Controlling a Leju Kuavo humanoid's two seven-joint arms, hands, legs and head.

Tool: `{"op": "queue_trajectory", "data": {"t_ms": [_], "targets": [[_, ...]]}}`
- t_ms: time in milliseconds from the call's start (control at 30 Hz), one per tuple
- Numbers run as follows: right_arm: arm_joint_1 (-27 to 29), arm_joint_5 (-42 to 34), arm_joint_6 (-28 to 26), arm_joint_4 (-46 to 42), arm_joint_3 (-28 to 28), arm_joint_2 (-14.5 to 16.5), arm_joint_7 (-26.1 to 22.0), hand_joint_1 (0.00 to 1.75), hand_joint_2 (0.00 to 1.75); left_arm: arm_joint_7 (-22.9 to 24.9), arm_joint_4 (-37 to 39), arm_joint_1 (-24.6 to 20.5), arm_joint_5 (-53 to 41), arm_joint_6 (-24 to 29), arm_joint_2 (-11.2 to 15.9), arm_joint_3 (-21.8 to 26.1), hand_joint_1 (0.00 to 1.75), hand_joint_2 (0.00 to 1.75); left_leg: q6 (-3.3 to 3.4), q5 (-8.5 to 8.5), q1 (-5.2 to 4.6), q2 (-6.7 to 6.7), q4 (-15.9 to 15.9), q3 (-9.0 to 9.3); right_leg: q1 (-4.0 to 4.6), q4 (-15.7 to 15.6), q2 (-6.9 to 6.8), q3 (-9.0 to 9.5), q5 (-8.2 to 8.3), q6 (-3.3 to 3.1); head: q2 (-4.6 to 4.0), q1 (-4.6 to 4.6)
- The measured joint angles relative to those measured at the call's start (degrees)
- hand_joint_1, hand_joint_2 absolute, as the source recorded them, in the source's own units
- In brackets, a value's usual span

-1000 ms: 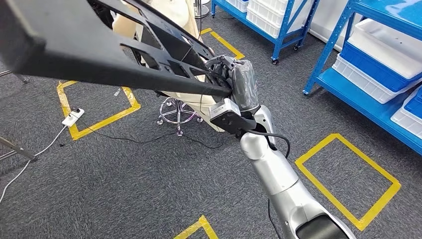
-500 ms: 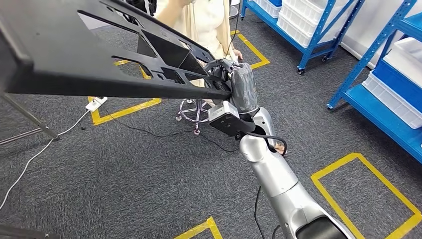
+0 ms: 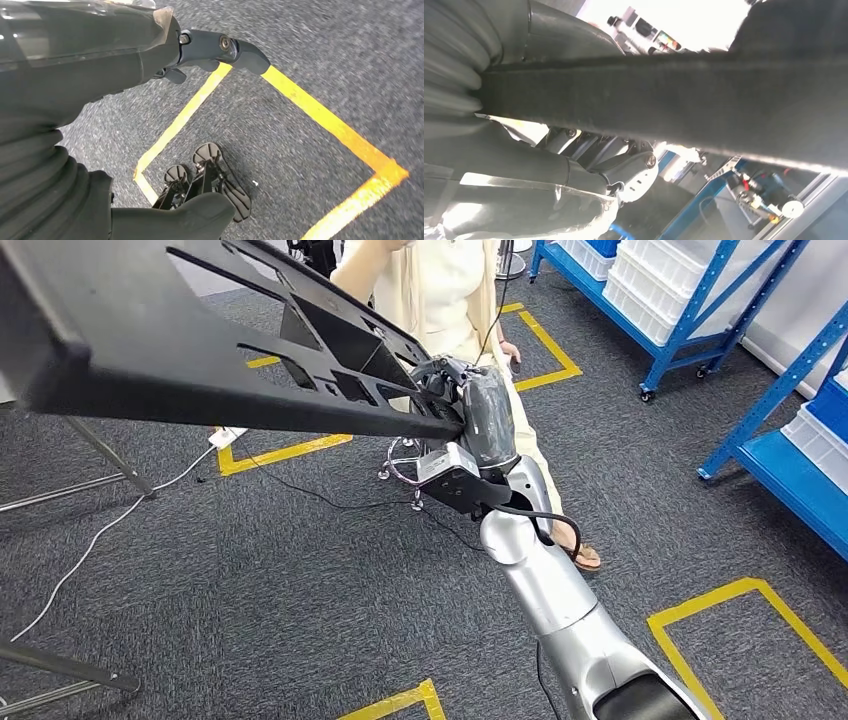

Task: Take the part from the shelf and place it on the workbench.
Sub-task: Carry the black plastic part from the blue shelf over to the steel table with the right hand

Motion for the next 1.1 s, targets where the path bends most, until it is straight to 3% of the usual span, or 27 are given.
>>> {"op": "queue_trajectory", "data": {"t_ms": [33,100,167,233,300,367,433,467,500,567,600,667,767,833,900,967,1000,1033,1100], "targets": [[-0.01,0.01,0.00,0.00,0.00,0.01,0.00,1.75,1.75,0.00,-0.01,0.01,0.00,0.00,0.02,0.00,0.00,1.75,0.30,1.68,-0.07,0.25,-2.98,1.54,0.15,0.00,-0.45,0.08,-0.06,-0.06,0.00,0.00],[-0.13,0.01,-0.01,0.00,-0.01,0.01,0.00,1.75,1.75,0.00,-0.02,-0.07,-0.01,0.00,0.10,0.00,0.00,1.75,1.21,4.63,-0.62,2.28,-10.93,5.79,0.49,-0.01,-1.32,0.30,-0.24,-0.08,0.00,0.03],[-0.20,-0.01,-0.02,0.00,-0.02,0.00,0.00,1.75,1.75,-0.03,-0.02,-0.16,-0.03,-0.01,0.15,0.00,0.00,1.75,1.85,5.36,-1.30,3.57,-14.48,7.63,0.69,-0.06,-2.12,0.42,-0.43,0.16,0.00,0.05],[-0.23,-0.01,-0.03,-0.02,-0.02,0.06,0.00,1.75,1.75,-0.07,-0.01,-0.16,-0.04,-0.01,0.16,0.00,0.00,1.75,2.22,5.54,-1.49,2.64,-14.84,7.66,0.71,-0.17,-2.87,0.55,-0.59,0.57,0.00,0.04],[-0.31,0.01,-0.03,-0.06,-0.03,0.04,0.00,1.75,1.75,-0.08,-0.02,-0.17,-0.03,0.00,0.13,0.00,0.00,1.75,2.77,6.14,-1.20,1.62,-15.78,8.18,0.58,1.34,-1.50,-0.08,-1.55,0.89,0.00,0.09],[-0.33,-0.08,-0.03,0.02,-0.07,-0.23,-0.09,1.75,1.75,-0.10,-0.02,-0.27,0.00,0.00,0.10,0.00,0.00,1.75,3.14,6.60,-0.94,0.50,-16.39,8.55,0.27,7.14,1.06,-2.76,-4.24,0.79,0.00,0.21],[-0.22,-0.26,-0.03,0.33,-0.09,-0.61,-0.29,1.75,1.75,-0.11,-0.02,-0.32,0.13,0.01,0.10,0.00,0.00,1.75,3.24,6.66,-0.93,-0.85,-16.38,8.50,-0.04,14.46,2.05,-6.42,-6.85,0.82,0.00,0.27],[-0.15,-0.33,-0.03,0.55,-0.08,-0.78,-0.39,1.75,1.75,-0.11,-0.02,-0.31,0.21,0.02,0.08,0.00,0.00,1.75,3.22,6.65,-0.92,-1.57,-16.36,8.48,-0.20,16.15,2.15,-7.44,-7.13,1.15,0.00,0.27],[-0.13,-0.39,-0.03,0.75,-0.07,-0.86,-0.48,1.75,1.75,-0.11,-0.01,-0.29,0.27,0.03,0.05,0.01,0.00,1.75,3.17,6.64,-0.88,-2.29,-16.29,8.49,-0.39,15.49,2.22,-7.34,-6.42,1.69,0.00,0.28],[-0.25,-0.53,-0.01,1.08,-0.02,-0.97,-0.68,1.75,1.75,-0.11,-0.01,-0.27,0.32,0.07,0.00,0.02,0.00,1.75,2.77,6.44,-0.69,-3.73,-15.86,8.43,-1.05,8.16,2.94,-4.19,-2.98,3.06,0.00,0.29],[-0.36,-0.63,0.02,1.23,0.02,-1.00,-0.80,1.75,1.75,-0.11,-0.02,-0.27,0.33,0.08,0.02,0.02,0.00,1.75,2.40,6.25,-0.66,-4.38,-15.50,8.28,-1.21,4.44,3.50,-2.49,-1.48,3.42,0.00,0.33],[-0.55,-0.81,0.07,1.54,0.10,-1.01,-0.98,1.75,1.75,-0.14,-0.02,-0.24,0.34,0.10,0.07,0.03,0.00,1.75,1.55,6.00,-0.63,-5.24,-14.98,7.83,-1.23,0.82,4.11,-0.79,-0.15,3.08,0.00,0.36],[-0.85,-0.98,0.12,1.88,0.17,-0.78,-1.07,1.75,1.75,-0.15,0.00,0.05,0.40,0.11,0.09,0.07,0.00,1.75,0.69,6.02,-0.37,-5.57,-14.79,7.33,-1.05,0.77,3.20,-0.75,0.16,1.80,0.00,0.34],[-1.07,-1.03,0.14,1.95,0.17,-0.50,-1.10,1.75,1.75,-0.19,0.00,0.11,0.42,0.11,0.11,0.09,0.00,1.75,0.28,4.51,-0.34,-3.66,-12.38,6.22,-1.20,0.62,2.48,-0.55,0.23,1.22,0.00,0.13],[-1.14,-1.05,0.15,1.99,0.17,-0.40,-1.14,1.75,1.75,-0.22,0.00,0.03,0.42,0.11,0.09,0.09,0.00,1.75,-0.04,1.35,-0.33,-1.26,-6.03,3.11,-0.88,0.60,1.58,-0.38,0.04,0.65,0.00,-0.06],[-1.14,-1.06,0.16,2.11,0.19,-0.43,-1.14,1.75,1.75,-0.22,0.00,0.00,0.42,0.11,0.08,0.09,0.00,1.75,-0.10,-0.59,-0.27,-0.44,-0.19,-0.05,-0.41,0.61,0.52,-0.34,-0.14,0.21,0.00,-0.05],[-1.13,-1.05,0.17,2.16,0.20,-0.43,-1.13,1.75,1.75,-0.22,0.00,0.02,0.42,0.13,0.07,0.09,0.00,1.75,0.02,-0.16,-0.29,-0.25,0.19,-0.36,-0.21,0.61,0.00,-0.30,-0.23,0.10,0.00,-0.05],[-1.16,-1.05,0.19,2.18,0.22,-0.42,-1.13,1.75,1.75,-0.22,0.00,0.04,0.42,0.14,0.08,0.10,0.00,1.75,0.25,1.19,-0.34,-0.01,-1.58,0.48,-0.06,0.61,-0.48,-0.22,-0.30,0.01,0.00,-0.05],[-1.32,-1.04,0.21,2.19,0.27,-0.31,-1.07,1.75,1.75,-0.22,0.00,-0.02,0.42,0.15,0.09,0.10,0.00,1.75,0.95,4.40,-0.74,1.54,-8.67,4.24,0.24,0.60,-1.35,0.02,-0.50,-0.11,0.00,-0.05]]}}
